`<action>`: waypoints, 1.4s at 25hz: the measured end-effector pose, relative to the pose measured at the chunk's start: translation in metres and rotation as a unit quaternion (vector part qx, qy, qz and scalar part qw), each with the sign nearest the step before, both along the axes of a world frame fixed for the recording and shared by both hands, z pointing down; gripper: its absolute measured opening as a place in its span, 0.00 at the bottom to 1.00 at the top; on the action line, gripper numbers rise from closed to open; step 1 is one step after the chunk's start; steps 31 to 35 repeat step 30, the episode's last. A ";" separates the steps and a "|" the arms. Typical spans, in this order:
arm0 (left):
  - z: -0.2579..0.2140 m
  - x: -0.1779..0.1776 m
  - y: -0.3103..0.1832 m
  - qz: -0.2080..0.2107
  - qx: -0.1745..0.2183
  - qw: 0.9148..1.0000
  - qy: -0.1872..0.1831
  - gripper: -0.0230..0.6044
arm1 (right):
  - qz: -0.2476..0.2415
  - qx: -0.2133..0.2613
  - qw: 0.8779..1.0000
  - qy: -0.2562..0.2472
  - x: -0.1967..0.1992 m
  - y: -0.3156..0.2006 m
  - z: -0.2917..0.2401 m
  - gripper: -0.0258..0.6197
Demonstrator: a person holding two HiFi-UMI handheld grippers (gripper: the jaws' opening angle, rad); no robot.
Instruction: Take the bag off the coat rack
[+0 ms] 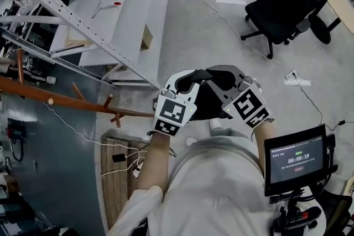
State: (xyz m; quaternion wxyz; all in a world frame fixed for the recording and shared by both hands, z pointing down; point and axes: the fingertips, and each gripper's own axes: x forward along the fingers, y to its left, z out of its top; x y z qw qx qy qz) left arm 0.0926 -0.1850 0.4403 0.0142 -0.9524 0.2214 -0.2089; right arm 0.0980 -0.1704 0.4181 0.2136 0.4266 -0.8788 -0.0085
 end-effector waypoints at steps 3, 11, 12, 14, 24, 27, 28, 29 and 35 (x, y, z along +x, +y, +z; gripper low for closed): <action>-0.002 0.004 0.000 0.004 0.008 1.000 -0.006 0.09 | 0.004 0.002 1.000 -0.003 0.004 0.001 0.000 0.11; 0.000 0.009 0.000 0.010 0.009 1.000 -0.016 0.09 | 0.014 -0.006 1.000 -0.003 0.009 0.001 0.004 0.11; 0.001 0.009 0.000 0.010 0.006 1.000 -0.016 0.09 | 0.014 -0.007 1.000 -0.003 0.009 0.001 0.004 0.11; 0.001 0.008 0.000 0.010 0.001 1.000 -0.014 0.09 | 0.013 -0.009 1.000 -0.002 0.008 0.001 0.005 0.11; 0.007 0.007 0.004 0.003 -0.011 1.000 -0.013 0.09 | 0.011 -0.016 1.000 0.002 0.008 0.003 0.010 0.11; 0.007 0.005 0.004 0.002 -0.011 1.000 -0.014 0.09 | 0.010 -0.015 1.000 0.002 0.005 0.003 0.010 0.11; 0.007 0.004 0.004 0.002 -0.011 1.000 -0.014 0.09 | 0.010 -0.015 1.000 0.002 0.004 0.003 0.011 0.11; 0.008 0.003 0.003 0.002 -0.011 1.000 -0.015 0.09 | 0.010 -0.015 1.000 0.002 0.003 0.003 0.011 0.11; 0.008 0.002 0.003 0.002 -0.011 1.000 -0.015 0.09 | 0.010 -0.015 1.000 0.002 0.002 0.003 0.011 0.11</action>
